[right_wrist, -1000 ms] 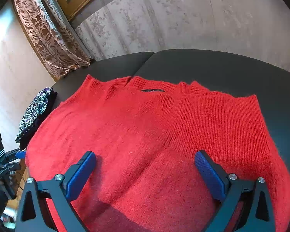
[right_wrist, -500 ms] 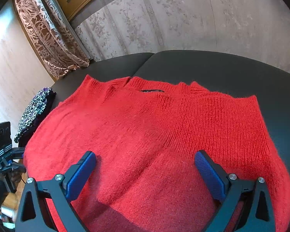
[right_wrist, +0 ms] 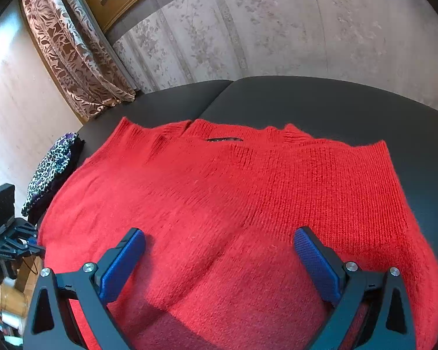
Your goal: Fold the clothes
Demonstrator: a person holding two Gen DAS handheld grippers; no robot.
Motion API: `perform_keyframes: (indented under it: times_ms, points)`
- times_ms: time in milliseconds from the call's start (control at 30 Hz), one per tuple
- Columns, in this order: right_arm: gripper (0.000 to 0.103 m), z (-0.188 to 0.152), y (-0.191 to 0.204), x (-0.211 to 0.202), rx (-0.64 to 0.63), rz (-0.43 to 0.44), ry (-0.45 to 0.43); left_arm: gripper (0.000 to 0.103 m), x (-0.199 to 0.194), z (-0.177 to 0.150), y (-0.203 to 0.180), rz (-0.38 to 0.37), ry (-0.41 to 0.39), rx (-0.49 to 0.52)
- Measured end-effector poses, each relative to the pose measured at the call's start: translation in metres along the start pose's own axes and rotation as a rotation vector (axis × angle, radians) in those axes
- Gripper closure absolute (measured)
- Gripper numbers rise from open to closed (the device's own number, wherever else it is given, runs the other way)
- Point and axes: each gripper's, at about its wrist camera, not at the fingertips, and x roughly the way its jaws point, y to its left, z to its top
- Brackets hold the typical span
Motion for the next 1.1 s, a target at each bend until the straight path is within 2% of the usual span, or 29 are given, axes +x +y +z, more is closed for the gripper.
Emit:
perform_keyframes:
  times_ms: [200,300,433,533,633,700,767,867,900,933,1000,1100]
  points:
    - [0.0,0.0,0.003,0.0,-0.006,-0.01,-0.003,0.087,-0.038,0.005,-0.011,-0.015,-0.157,-0.101]
    - [0.0,-0.001,0.008,0.002,-0.021,-0.033,0.001,0.085,-0.035,0.011,-0.032,-0.027,-0.233,-0.114]
    - [0.0,-0.001,0.02,-0.007,-0.046,-0.074,0.005,0.085,0.014,0.039,-0.077,-0.04,-0.215,-0.069]
    - [0.0,0.0,0.033,-0.022,-0.062,-0.102,-0.002,0.085,0.045,0.057,-0.103,-0.018,-0.175,-0.014]
    - [0.0,-0.009,0.057,-0.059,-0.145,-0.06,-0.06,0.085,0.061,0.063,-0.118,0.003,-0.134,0.038]
    - [0.0,-0.02,0.075,-0.076,-0.218,-0.045,-0.058,0.085,0.065,0.062,-0.119,0.011,-0.118,0.055]
    - [0.0,-0.036,0.086,-0.077,-0.289,-0.063,-0.023,0.083,0.07,0.059,-0.12,0.027,-0.103,0.07]
    - [0.0,-0.068,0.082,-0.051,-0.318,-0.135,0.125,0.083,0.086,0.043,-0.119,0.112,-0.049,0.109]
    - [0.0,-0.081,0.08,-0.045,-0.357,-0.172,0.135,0.081,0.092,0.034,-0.117,0.138,-0.025,0.123]
    - [0.0,-0.092,0.081,-0.053,-0.412,-0.172,0.048,0.08,0.093,0.026,-0.114,0.144,-0.037,0.128]
    - [0.0,-0.096,0.074,-0.054,-0.379,-0.152,0.021,0.08,0.088,0.014,-0.107,0.115,-0.104,0.105]
    - [0.0,-0.096,0.071,-0.053,-0.366,-0.151,0.005,0.082,0.082,0.017,-0.095,0.062,-0.125,-0.007]
